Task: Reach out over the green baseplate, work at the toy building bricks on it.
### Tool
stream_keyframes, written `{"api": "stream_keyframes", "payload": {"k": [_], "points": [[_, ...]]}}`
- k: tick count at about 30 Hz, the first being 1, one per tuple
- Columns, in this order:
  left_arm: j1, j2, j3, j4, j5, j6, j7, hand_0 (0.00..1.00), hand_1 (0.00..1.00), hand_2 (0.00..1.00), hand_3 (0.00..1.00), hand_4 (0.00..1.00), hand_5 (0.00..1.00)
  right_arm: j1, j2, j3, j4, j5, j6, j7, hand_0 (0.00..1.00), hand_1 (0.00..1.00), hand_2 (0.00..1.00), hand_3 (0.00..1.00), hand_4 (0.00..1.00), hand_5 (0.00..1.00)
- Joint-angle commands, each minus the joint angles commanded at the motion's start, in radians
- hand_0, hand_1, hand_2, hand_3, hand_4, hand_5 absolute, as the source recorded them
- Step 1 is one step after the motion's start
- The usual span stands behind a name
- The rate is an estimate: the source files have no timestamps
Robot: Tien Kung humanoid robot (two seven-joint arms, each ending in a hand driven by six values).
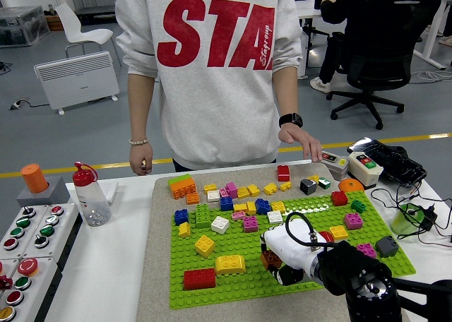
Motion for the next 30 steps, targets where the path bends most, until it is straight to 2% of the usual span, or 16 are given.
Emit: {"api": "stream_keyframes", "payload": {"k": [30], "points": [[0.013, -0.002, 0.003, 0.0, 0.0, 0.0, 0.0, 0.651, 0.689, 0.665, 0.561, 0.283, 0.998, -0.025, -0.024, -0.011, 0.01, -0.015, 0.004, 0.0, 0.749, 0.766, 0.804, 0.546, 0.54, 0.255]]}}
